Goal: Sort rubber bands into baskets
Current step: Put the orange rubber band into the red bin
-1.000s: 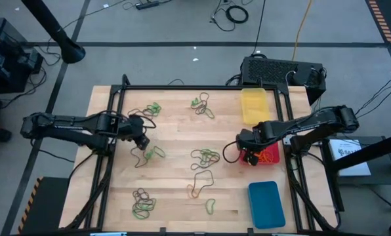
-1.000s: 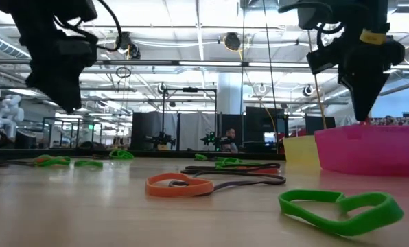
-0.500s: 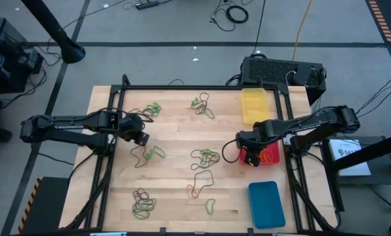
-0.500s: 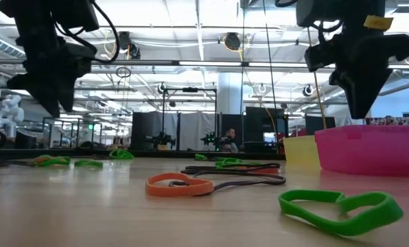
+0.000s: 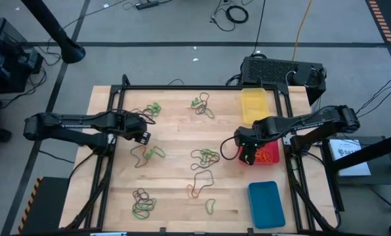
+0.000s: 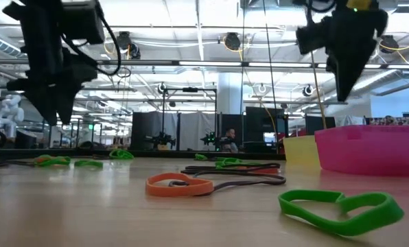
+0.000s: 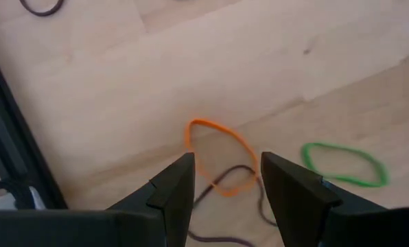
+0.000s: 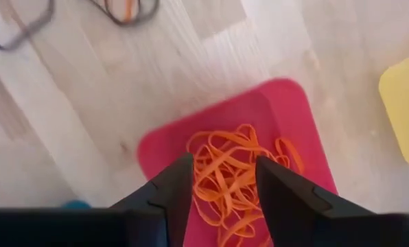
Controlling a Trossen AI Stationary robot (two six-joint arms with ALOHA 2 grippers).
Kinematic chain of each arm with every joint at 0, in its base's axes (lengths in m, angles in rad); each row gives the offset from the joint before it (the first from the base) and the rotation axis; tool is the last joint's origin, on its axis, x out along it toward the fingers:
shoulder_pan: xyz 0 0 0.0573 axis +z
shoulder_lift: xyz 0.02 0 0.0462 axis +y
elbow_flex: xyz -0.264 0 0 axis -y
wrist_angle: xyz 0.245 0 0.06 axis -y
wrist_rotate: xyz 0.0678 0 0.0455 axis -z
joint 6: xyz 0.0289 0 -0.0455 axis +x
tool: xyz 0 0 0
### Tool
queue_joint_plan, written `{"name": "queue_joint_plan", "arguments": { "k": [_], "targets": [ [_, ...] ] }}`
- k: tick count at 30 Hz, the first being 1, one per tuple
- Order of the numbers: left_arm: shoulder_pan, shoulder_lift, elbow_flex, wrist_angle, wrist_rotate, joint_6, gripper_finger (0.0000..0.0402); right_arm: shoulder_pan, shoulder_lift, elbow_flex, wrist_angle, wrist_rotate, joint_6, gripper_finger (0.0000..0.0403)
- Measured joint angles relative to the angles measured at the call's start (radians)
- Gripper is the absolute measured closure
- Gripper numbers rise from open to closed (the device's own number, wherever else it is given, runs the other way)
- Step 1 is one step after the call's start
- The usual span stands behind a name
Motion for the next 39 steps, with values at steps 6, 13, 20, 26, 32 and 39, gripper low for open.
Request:
{"name": "queue_joint_plan", "arguments": {
  "k": [6,13,20,26,32,39],
  "targets": [
    [0.009,0.117,0.0,0.002,-0.006,0.126,0.0226,0.0,0.0,0.051,-0.005,0.0,0.037,0.0263],
    [0.056,0.214,0.0,0.009,-0.021,0.301,0.0226,0.0,0.0,0.056,0.072,0.002,0.152,0.0269],
    [0.101,0.288,0.0,0.061,-0.019,0.433,0.0226,0.0,0.0,0.056,0.249,0.003,0.215,0.0269],
    [0.104,0.376,0.0,0.073,-0.008,0.532,0.0226,0.0,0.0,0.056,0.294,0.001,0.284,0.0269],
    [0.104,0.465,0.004,0.086,0.005,0.56,0.0227,0.021,0.0,0.056,0.292,0.001,0.353,0.0269],
    [0.104,0.492,0.003,0.117,0.027,0.59,0.029,0.029,0.0,0.056,0.292,0.001,0.407,0.0268]
  ]
}}
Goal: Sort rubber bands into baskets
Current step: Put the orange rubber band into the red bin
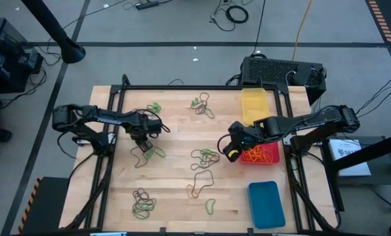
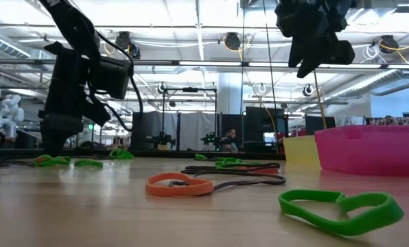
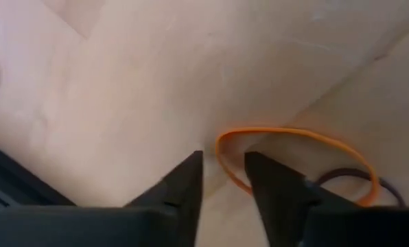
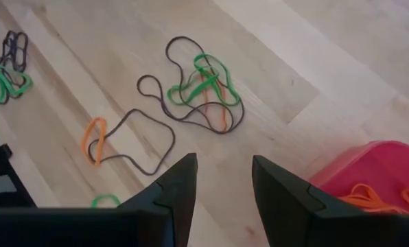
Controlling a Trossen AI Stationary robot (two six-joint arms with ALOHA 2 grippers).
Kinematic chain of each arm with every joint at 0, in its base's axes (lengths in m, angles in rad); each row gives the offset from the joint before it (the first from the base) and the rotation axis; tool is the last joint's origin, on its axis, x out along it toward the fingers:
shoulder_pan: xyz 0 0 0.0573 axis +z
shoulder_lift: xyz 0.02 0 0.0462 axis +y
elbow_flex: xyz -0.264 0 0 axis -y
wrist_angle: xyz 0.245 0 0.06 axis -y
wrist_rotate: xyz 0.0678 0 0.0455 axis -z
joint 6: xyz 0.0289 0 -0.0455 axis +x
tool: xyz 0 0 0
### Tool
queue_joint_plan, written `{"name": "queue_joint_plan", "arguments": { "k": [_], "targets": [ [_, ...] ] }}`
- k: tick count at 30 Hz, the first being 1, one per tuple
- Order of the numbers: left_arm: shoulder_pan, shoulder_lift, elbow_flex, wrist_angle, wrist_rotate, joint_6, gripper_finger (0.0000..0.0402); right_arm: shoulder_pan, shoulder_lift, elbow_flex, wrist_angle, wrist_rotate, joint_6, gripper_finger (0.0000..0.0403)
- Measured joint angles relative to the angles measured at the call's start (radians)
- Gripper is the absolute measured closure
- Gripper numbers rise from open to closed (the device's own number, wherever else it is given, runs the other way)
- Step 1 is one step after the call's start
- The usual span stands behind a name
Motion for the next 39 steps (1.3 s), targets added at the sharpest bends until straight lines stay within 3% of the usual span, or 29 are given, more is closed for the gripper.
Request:
{"name": "queue_joint_plan", "arguments": {
  "k": [5,13,17,22,25,34,39],
  "targets": [
    [-0.003,-0.002,-0.001,0.015,-0.004,-0.001,0.0389,0.0,0.0,0.0,0.008,0.005,0.028,0.0268],
    [-0.015,-0.135,0.013,0.056,-0.061,0.016,0.0398,-0.001,0.007,0.0,0.208,0.117,0.015,0.0268],
    [-0.014,-0.246,0.02,0.131,0.052,0.062,0.0398,-0.001,0.041,0.0,0.408,0.187,-0.12,0.0268],
    [-0.037,-0.382,0.022,0.308,0.285,0.124,0.0399,-0.001,0.125,0.0,0.671,0.213,-0.31,0.0268],
    [-0.058,-0.439,0.022,0.417,0.367,0.119,0.0399,-0.002,0.193,0.0,0.834,0.214,-0.405,0.0268],
    [-0.127,-0.467,0.022,0.63,0.423,0.015,0.0399,-0.017,0.432,0.0,1.337,0.213,-0.478,0.0268],
    [-0.167,-0.467,0.022,0.644,0.434,0.015,0.04,-0.036,0.507,-0.001,1.439,0.204,-0.432,0.0268]
  ]
}}
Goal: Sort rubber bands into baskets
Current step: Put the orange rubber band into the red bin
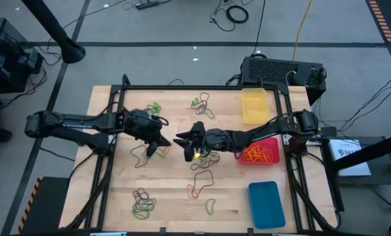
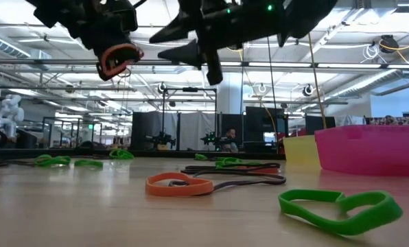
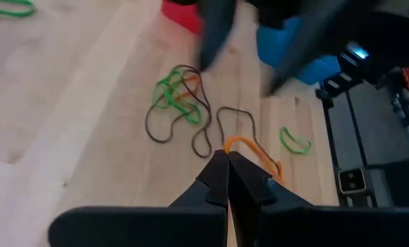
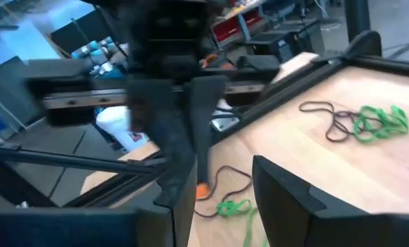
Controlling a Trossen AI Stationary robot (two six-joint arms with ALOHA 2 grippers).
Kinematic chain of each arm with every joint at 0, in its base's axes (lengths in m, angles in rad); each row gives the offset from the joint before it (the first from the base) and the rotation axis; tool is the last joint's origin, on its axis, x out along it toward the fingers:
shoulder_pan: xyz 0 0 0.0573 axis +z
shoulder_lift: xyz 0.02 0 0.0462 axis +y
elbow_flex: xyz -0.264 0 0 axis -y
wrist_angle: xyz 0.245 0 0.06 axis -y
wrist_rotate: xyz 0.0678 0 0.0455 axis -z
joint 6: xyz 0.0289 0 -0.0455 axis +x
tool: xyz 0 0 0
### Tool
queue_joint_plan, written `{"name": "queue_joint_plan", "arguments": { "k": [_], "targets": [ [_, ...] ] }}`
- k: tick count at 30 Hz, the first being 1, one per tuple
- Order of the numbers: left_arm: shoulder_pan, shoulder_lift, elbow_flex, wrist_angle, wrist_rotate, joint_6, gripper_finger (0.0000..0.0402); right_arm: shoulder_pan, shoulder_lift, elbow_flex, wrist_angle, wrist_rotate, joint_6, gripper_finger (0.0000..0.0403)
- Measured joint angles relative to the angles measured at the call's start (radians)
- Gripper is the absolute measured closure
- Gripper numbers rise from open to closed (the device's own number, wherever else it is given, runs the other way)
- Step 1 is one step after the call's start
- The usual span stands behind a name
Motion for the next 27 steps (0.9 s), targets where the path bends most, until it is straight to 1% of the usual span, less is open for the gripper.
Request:
{"name": "queue_joint_plan", "arguments": {
  "k": [4,8,12,15,17,18,23,27],
  "targets": [
    [-0.023,0.0,0.0,-0.004,0.0,0.0,0.04,-0.012,0.009,0.0,-0.006,0.003,0.018,0.0268],
    [-0.034,0.0,0.0,-0.004,0.0,0.001,0.04,-0.012,0.009,0.0,-0.002,0.004,-0.016,0.0268],
    [-0.035,0.0,0.0,-0.003,0.0,0.006,0.04,-0.011,0.009,0.0,0.0,-0.004,0.03,0.0268],
    [-0.035,0.0,0.0,-0.003,-0.001,0.008,0.04,-0.018,0.009,0.0,0.0,-0.095,0.0,0.0261],
    [-0.035,0.0,0.0,-0.003,-0.004,0.008,0.04,-0.018,0.009,0.0,0.0,-0.161,-0.008,0.0248],
    [-0.035,0.0,0.0,-0.003,-0.01,0.008,0.04,-0.018,0.009,0.0,0.001,-0.177,-0.006,0.024],
    [-0.035,0.0,0.0,0.0,-0.016,0.007,0.04,-0.018,0.009,0.0,0.0,-0.182,0.015,0.0181],
    [-0.035,0.0,0.0,0.0,-0.044,0.002,0.04,-0.027,0.009,0.0,0.0,-0.179,0.024,0.0133]
  ]
}}
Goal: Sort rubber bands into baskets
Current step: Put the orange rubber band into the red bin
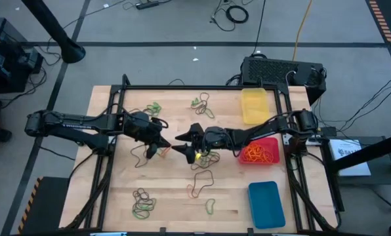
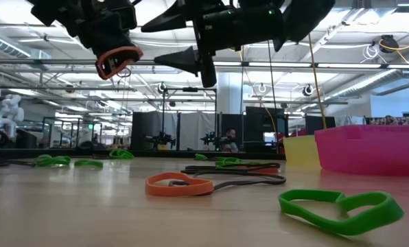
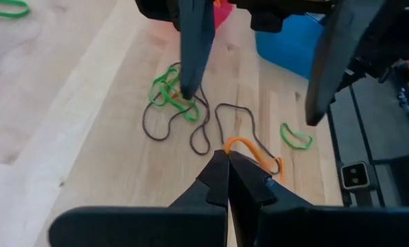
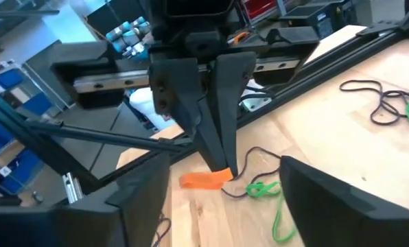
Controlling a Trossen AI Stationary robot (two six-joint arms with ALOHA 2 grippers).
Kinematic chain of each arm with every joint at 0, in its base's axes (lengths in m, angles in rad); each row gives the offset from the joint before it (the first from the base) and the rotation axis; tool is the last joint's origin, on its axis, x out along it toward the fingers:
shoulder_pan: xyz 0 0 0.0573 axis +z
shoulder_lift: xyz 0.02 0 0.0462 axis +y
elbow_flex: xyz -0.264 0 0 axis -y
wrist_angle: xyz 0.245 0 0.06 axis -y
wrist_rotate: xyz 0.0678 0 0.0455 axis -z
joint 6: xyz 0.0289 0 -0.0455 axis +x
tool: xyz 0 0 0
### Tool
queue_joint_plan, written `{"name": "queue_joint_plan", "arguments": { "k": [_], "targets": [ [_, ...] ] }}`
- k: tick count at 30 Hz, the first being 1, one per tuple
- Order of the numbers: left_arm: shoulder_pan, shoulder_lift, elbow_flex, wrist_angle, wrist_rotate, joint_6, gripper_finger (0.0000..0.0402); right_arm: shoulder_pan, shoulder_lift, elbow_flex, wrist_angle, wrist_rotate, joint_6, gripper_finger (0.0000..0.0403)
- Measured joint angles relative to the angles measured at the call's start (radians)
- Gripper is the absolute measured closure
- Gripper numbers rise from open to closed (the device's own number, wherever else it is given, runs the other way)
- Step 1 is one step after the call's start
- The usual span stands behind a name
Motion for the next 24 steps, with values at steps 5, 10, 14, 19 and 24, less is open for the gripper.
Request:
{"name": "queue_joint_plan", "arguments": {
  "k": [5,10,14,19,24],
  "targets": [
    [0.0,0.0,0.0,0.025,-0.012,-0.002,0.04,-0.005,0.004,0.0,0.004,0.002,0.012,0.0094],
    [0.0,0.0,0.0,0.131,-0.019,-0.003,0.04,-0.004,0.048,0.0,0.078,0.0,0.012,0.0085],
    [0.0,0.0,0.0,0.195,-0.035,-0.003,0.04,-0.003,0.084,0.0,0.141,0.001,0.013,0.0085],
    [0.0,0.0,0.0,0.201,-0.085,-0.003,0.04,-0.003,0.107,0.0,0.206,0.001,0.013,0.0085],
    [0.0,0.0,0.0,0.201,-0.1,-0.003,0.04,-0.003,0.11,0.001,0.198,0.004,0.013,0.0091]
  ]
}}
